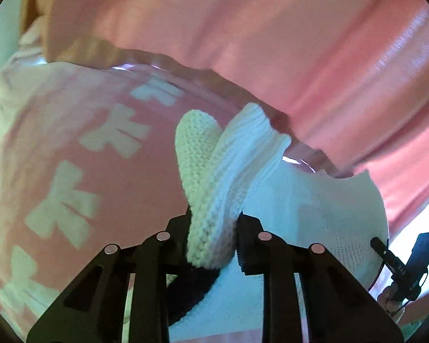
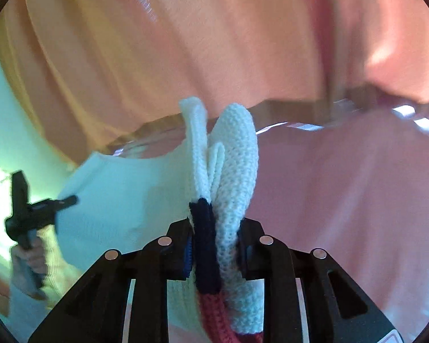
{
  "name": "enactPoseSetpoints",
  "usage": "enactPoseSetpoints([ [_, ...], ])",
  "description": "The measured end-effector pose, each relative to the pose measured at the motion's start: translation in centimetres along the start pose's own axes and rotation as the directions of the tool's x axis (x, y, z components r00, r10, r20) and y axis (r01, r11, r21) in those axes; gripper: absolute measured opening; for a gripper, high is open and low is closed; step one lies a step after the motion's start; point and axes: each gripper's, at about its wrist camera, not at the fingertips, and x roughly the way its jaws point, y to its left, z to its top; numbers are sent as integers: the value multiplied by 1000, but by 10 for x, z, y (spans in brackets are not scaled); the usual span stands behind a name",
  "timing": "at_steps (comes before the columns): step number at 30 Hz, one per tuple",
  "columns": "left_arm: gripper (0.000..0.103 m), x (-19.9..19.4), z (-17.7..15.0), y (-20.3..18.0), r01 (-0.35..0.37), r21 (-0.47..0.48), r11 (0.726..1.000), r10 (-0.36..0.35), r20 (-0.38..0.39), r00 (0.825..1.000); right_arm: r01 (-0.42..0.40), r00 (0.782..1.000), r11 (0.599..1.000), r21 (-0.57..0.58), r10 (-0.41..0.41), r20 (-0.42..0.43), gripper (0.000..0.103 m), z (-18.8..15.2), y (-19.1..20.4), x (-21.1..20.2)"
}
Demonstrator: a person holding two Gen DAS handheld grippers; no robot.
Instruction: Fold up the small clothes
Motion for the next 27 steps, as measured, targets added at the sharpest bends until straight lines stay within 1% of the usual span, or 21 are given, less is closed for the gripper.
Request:
enactPoseSetpoints([
  [2, 24, 21, -11, -13, -15, 19, 1000, 16, -57, 998, 109, 994, 994, 9, -109, -3, 26, -13, -23, -17],
  [4, 27, 51, -26, -19, -79, 49, 996, 85, -128, 988, 227, 970, 974, -13, -227, -85, 33, -30, -49, -4],
  [5, 27, 75, -40, -22, -143, 91, 985, 158, -182, 971, 300, 941, 954, -17, -299, -156, 34, -43, -68, 10],
  [6, 26, 85, -49, -23, -201, 117, 973, 221, -199, 955, 376, 904, 927, -18, -371, -212, 31, -52, -83, 19],
  [7, 26, 90, -56, -27, -258, 141, 956, 281, -186, 942, 430, 878, 902, -25, -424, -223, 31, -55, -88, 19],
  [8, 27, 85, -60, -37, -286, 166, 944, 310, -141, 940, 451, 877, 892, -26, -448, -175, 32, -56, -88, 6],
  [10, 28, 64, -63, -59, -297, 213, 931, 313, -45, 949, 382, 924, 924, -11, -382, -37, 33, -54, -76, -25],
  [12, 40, 31, -74, -88, -339, 265, 903, 319, 115, 941, 271, 962, 962, -43, -269, 48, 33, -59, -56, -42],
  [13, 42, 24, -78, -96, -345, 287, 894, 309, 163, 937, 233, 972, 970, -64, -230, 51, 29, -59, -45, -39],
  [14, 42, 18, -86, -110, -349, 321, 881, 293, 209, 933, 177, 984, 979, -99, -175, 31, 18, -64, -31, -33],
  [15, 42, 17, -92, -121, -351, 350, 868, 284, 229, 931, 125, 992, 984, -127, -126, -2, 4, -69, -16, -21],
  [16, 42, 20, -100, -131, -343, 378, 860, 272, 230, 934, 74, 996, 986, -152, -81, -41, 1, -75, -4, -12],
  [17, 43, 31, -109, -142, -319, 414, 853, 250, 212, 945, 16, 994, 983, -185, -37, -108, 1, -86, 14, 7],
  [18, 48, 41, -117, -148, -304, 444, 843, 244, 187, 952, -5, 990, 978, -208, -25, -142, 1, -93, 24, 18],
  [19, 49, 54, -123, -152, -301, 473, 828, 256, 160, 954, -10, 985, 973, -231, -30, -167, 1, -98, 31, 29],
  [20, 49, 71, -131, -151, -320, 493, 809, 293, 134, 947, 1, 978, 961, -275, -58, -198, 1, -104, 39, 47],
  [21, 49, 85, -135, -145, -338, 499, 798, 325, 117, 939, 26, 972, 949, -314, -97, -214, 1, -108, 39, 60],
  [22, 49, 95, -138, -141, -351, 501, 791, 351, 98, 931, 70, 964, 935, -347, -153, -219, 0, -113, 35, 69],
  [23, 49, 104, -141, -133, -366, 493, 789, 382, 71, 921, 130, 951, 926, -354, -218, -220, 0, -114, 18, 73],
  [25, 49, 107, -141, -125, -357, 470, 808, 374, 59, 925, 187, 945, 942, -279, -250, -212, 0, -109, -12, 65],
  [27, 49, 99, -142, -124, -359, 468, 808, 371, 71, 926, 265, 938, 952, -154, -292, -187, 2, -98, -54, 42],
])
